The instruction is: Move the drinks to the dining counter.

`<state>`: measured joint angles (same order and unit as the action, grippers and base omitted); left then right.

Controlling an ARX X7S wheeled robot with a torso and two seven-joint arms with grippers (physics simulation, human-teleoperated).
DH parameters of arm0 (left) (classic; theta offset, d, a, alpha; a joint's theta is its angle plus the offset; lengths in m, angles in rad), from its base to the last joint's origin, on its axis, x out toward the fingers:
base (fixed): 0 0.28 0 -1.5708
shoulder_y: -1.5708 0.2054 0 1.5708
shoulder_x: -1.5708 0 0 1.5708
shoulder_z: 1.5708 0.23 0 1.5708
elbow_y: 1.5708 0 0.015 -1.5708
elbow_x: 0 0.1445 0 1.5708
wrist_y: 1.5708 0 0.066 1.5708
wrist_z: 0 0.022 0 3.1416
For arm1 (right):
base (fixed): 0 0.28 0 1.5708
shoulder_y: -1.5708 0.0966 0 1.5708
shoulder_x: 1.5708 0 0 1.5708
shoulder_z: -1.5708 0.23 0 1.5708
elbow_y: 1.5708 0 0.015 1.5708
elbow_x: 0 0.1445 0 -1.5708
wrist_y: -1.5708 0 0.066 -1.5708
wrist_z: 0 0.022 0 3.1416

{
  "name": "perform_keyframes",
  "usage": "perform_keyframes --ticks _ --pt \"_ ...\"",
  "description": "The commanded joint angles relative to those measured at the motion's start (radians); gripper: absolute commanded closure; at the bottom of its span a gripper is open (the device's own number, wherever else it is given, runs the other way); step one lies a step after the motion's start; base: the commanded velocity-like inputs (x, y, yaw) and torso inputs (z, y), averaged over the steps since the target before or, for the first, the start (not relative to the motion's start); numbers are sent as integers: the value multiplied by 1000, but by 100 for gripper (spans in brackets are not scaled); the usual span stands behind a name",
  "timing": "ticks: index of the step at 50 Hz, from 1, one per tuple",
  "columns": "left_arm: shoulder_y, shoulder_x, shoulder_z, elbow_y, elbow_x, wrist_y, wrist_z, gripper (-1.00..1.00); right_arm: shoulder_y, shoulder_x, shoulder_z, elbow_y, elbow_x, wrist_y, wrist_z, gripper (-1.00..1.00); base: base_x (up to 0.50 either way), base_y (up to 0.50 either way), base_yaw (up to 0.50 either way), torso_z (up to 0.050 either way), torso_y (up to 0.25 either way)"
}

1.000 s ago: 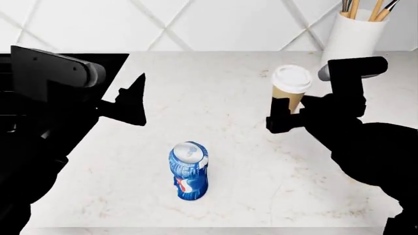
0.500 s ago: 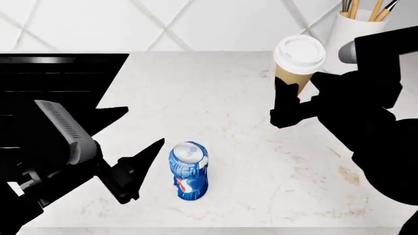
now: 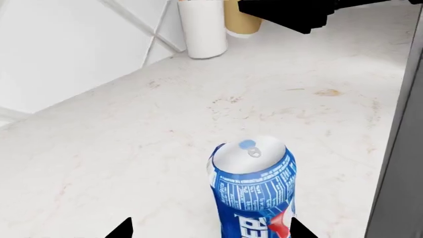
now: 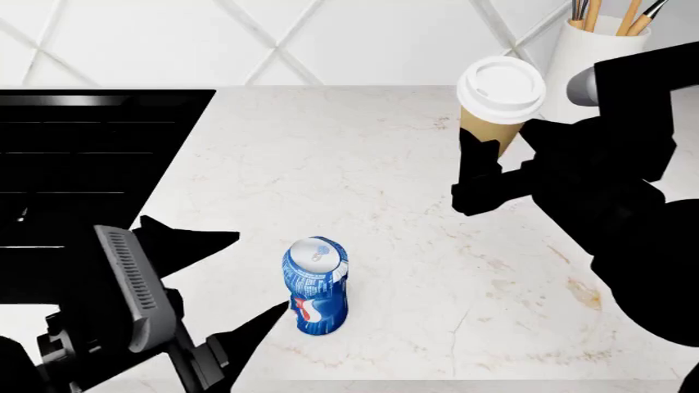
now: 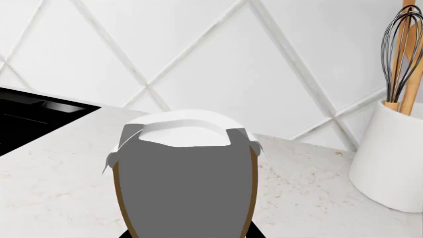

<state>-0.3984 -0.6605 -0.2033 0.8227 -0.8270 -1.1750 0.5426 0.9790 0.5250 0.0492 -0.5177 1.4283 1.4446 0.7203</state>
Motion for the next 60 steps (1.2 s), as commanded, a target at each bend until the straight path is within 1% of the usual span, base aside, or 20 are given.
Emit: perform_keyframes --ticks 1,10,14,17,31,47,57,58,60 --pt "30 -6 69 -16 38 51 28 -100 0 17 -7 -3 18 -13 15 100 0 0 0 0 0" --pt "22 3 130 -51 74 82 35 -100 -2 30 -16 -4 30 -25 20 100 0 0 0 0 0" --pt "-2 18 181 -88 107 101 34 -100 -8 36 -18 -5 29 -34 16 100 0 0 0 0 0" --pt "-7 16 213 -93 118 105 41 -100 -9 41 -18 -5 33 -38 17 100 0 0 0 0 0" --pt "-26 41 266 -132 134 143 58 -100 1 51 -35 -1 55 -49 36 100 0 0 0 0 0" --pt "-105 81 372 -206 175 172 82 -100 -30 72 -39 -8 35 -84 9 100 0 0 0 0 0" --pt "-130 127 440 -287 235 234 82 -100 -28 77 -44 -10 48 -92 21 100 0 0 0 0 0" --pt "-129 130 446 -291 258 250 68 100 -29 78 -45 -11 50 -93 23 100 0 0 0 0 0" --pt "-130 130 441 -288 248 244 70 100 -27 80 -45 -11 60 -92 33 100 0 0 0 0 0"
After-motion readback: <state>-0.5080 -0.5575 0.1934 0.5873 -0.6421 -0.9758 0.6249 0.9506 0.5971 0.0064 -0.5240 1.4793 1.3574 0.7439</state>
